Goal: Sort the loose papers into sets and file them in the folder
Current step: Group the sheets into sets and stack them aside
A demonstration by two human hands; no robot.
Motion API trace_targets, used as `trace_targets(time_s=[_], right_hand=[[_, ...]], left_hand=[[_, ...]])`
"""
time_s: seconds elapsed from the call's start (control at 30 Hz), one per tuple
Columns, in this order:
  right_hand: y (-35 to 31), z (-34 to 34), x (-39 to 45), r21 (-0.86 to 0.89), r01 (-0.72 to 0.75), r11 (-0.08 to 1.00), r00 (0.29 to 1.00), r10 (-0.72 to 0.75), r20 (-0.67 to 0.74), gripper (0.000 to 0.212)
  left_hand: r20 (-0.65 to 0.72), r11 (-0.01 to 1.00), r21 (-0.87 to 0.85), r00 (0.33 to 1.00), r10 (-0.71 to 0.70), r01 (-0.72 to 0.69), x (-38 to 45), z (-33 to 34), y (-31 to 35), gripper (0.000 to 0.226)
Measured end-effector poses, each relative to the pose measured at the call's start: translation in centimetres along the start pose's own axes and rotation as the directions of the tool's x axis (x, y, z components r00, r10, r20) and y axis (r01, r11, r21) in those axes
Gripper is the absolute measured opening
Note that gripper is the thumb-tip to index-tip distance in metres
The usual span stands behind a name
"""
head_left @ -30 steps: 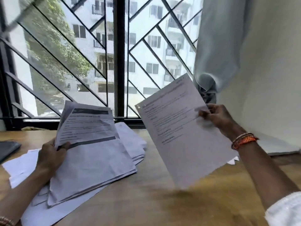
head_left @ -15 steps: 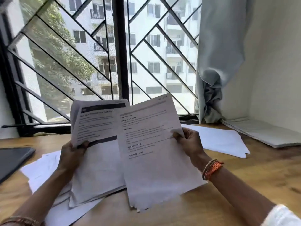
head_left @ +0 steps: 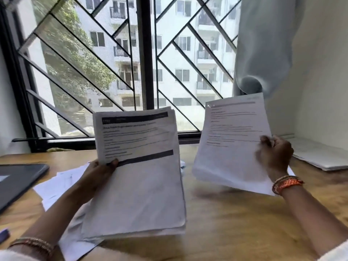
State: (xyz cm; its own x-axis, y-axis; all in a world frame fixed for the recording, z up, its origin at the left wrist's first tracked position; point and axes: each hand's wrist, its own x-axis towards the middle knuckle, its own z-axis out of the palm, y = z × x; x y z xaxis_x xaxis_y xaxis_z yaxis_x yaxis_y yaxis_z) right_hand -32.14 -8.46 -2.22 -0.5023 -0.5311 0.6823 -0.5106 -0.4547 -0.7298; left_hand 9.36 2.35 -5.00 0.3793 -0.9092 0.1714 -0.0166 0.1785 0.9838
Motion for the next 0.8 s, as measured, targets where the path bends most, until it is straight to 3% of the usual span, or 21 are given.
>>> trace_targets(time_s=[0.1,0.17,0.27,0.4,0.43,0.5,0.57,0.63,0.7,0.73,0.8], right_hand=[[1.3,-0.5,-0.4,-0.030,-0.048,0.998,0.998,0.049,0.037,0.025],[1.1,0.1,-1.2,0.026,-0.066,0.997,0.992,0.063,0.107,0.020],[-0.8,1.9,-3.7,0.156,-0.127,0.980,0.951,0.075,0.300,0.022],[-4.0,3.6,-7.8,0.253,-0.130,0.959,0.857,-0.020,0.515,0.017],[-4.5,3.8,-8.4,0.269,-0.152,0.951,0.835,-0.022,0.550,0.013],[-5.4,3.8,-9.2,0.286,-0.222,0.932,0.811,0.014,0.585,0.013],[-6.1,3.6,-9.7,0.293,-0.309,0.905,0.790,0.073,0.609,0.023],[-6.7,3.2,-9.6,0.312,-0.467,0.827,0.705,0.135,0.696,0.037],[-7.4,2.7,-8.5,0.324,-0.687,0.651,0.512,0.117,0.851,0.049],[-8.1,2.5,-7.7,0.323,-0.732,0.601,0.452,0.072,0.889,0.050],[-9.2,2.9,-5.5,0.360,-0.648,0.671,0.482,-0.004,0.876,0.029]], left_hand=[[0.164,0.996,-0.081,0.986,-0.026,0.040,-0.9,1.8,-0.1,0.014],[0.204,0.994,-0.103,0.979,0.000,0.022,-1.3,3.2,-0.1,0.029],[0.174,0.994,-0.107,0.984,0.027,-0.009,-1.7,4.8,-0.3,0.037],[0.064,0.994,-0.044,0.993,0.099,-0.096,-2.3,6.2,-0.4,0.015],[0.025,0.994,-0.015,0.993,0.112,-0.112,-2.5,6.5,-0.2,0.009],[-0.018,0.995,0.006,0.995,0.097,-0.097,-2.6,6.8,0.0,0.018],[0.029,0.999,-0.048,1.000,0.012,-0.010,-2.8,6.8,0.2,0.016],[0.088,0.996,-0.087,0.996,-0.027,0.035,-3.0,6.8,0.5,0.015],[0.065,0.995,-0.082,0.996,0.057,-0.052,-2.8,7.3,1.1,0.019],[0.034,0.989,-0.064,0.990,0.136,-0.134,-2.6,7.6,1.9,0.019],[-0.017,0.958,-0.050,0.959,0.282,-0.283,-2.1,8.6,4.2,0.017]])
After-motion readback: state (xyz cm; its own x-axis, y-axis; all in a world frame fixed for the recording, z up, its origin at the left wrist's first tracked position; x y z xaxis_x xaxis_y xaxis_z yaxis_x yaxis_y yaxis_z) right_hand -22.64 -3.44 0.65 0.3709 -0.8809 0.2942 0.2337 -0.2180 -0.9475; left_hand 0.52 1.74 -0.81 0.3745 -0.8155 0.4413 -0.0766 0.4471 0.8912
